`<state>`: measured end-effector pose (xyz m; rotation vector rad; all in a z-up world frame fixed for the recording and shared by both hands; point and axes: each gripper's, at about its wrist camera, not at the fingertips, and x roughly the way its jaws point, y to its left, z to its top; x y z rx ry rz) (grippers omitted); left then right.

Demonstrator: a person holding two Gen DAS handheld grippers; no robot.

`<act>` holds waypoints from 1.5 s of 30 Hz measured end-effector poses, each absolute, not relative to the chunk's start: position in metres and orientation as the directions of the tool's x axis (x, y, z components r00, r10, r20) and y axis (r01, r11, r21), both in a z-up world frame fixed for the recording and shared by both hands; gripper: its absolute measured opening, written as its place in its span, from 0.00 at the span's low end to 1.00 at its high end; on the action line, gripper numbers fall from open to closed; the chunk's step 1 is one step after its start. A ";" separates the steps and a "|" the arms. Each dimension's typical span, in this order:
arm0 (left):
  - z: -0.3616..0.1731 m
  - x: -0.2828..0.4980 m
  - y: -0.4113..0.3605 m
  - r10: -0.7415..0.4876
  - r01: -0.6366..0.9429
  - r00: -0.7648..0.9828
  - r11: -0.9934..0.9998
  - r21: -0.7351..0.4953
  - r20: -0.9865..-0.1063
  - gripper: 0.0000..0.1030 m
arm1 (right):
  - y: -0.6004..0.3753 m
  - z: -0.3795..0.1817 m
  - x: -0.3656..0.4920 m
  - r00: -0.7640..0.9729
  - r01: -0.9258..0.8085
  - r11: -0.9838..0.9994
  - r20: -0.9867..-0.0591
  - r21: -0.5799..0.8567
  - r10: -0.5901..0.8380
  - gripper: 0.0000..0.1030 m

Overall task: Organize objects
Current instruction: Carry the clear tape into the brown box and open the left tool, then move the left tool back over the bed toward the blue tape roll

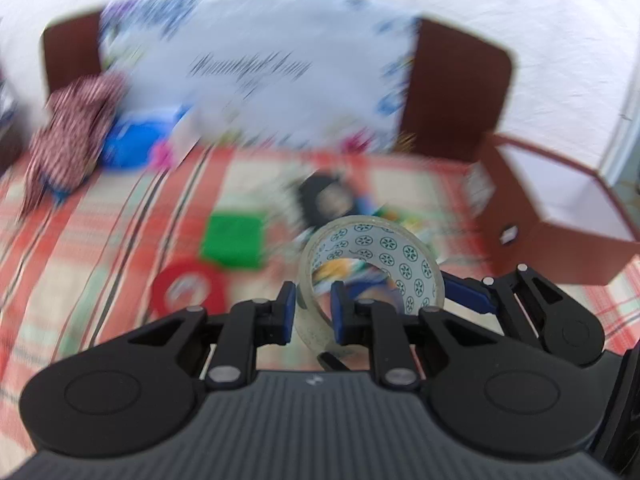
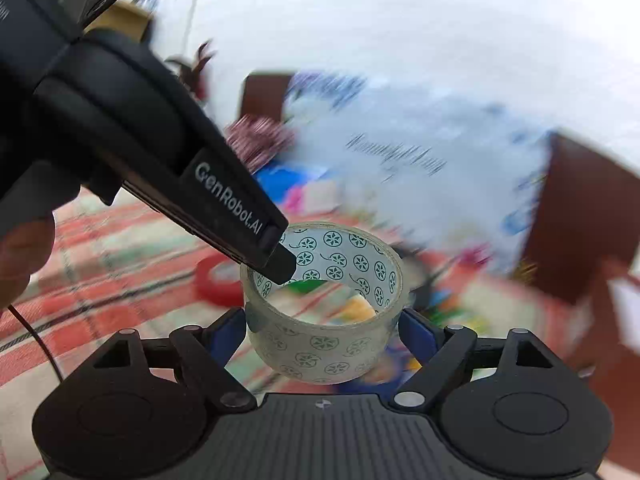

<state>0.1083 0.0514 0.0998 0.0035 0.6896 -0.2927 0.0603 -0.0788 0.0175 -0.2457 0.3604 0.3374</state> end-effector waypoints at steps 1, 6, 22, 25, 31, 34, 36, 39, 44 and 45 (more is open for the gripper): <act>0.110 0.107 0.039 -0.283 0.292 0.740 0.952 -0.088 -0.610 0.20 | -0.090 0.025 0.056 0.899 -0.334 0.924 -0.356 -0.186 0.254 0.81; 0.148 0.107 -0.047 -0.387 0.422 0.755 0.905 -0.060 -0.530 0.20 | -0.152 0.054 0.039 0.964 -0.164 0.953 -0.244 -0.253 0.101 0.81; 0.118 0.164 -0.319 -0.523 0.634 0.595 0.772 -0.044 -0.610 0.20 | -0.354 0.035 0.075 0.909 0.092 0.972 -0.379 -0.218 -0.172 0.81; 0.106 0.172 -0.330 -0.473 0.602 0.605 0.798 -0.020 -0.640 0.23 | -0.359 0.025 0.087 0.905 0.102 0.977 -0.390 -0.188 -0.169 0.88; 0.112 0.159 -0.313 -0.407 0.547 0.649 0.837 0.023 -0.643 0.29 | -0.333 0.013 0.078 0.932 0.111 0.983 -0.328 -0.144 -0.153 0.87; 0.122 0.143 -0.294 -0.388 0.514 0.666 0.858 0.015 -0.637 0.30 | -0.319 0.010 0.061 0.944 0.133 0.987 -0.293 -0.091 -0.155 0.87; 0.126 0.129 -0.282 -0.375 0.495 0.683 0.869 0.020 -0.627 0.30 | -0.310 0.009 0.045 0.950 0.149 0.987 -0.267 -0.058 -0.160 0.87; 0.127 0.105 -0.264 -0.352 0.472 0.709 0.881 0.041 -0.611 0.37 | -0.301 0.006 0.013 0.959 0.173 0.985 -0.225 -0.021 -0.173 0.87; 0.119 0.073 -0.234 -0.328 0.460 0.717 0.886 0.064 -0.615 0.38 | -0.266 -0.019 -0.022 0.957 0.186 0.978 -0.243 0.092 -0.159 0.86; 0.117 0.069 -0.228 -0.324 0.456 0.717 0.887 0.065 -0.617 0.38 | -0.275 -0.022 -0.020 0.954 0.184 0.976 -0.260 0.117 -0.149 0.84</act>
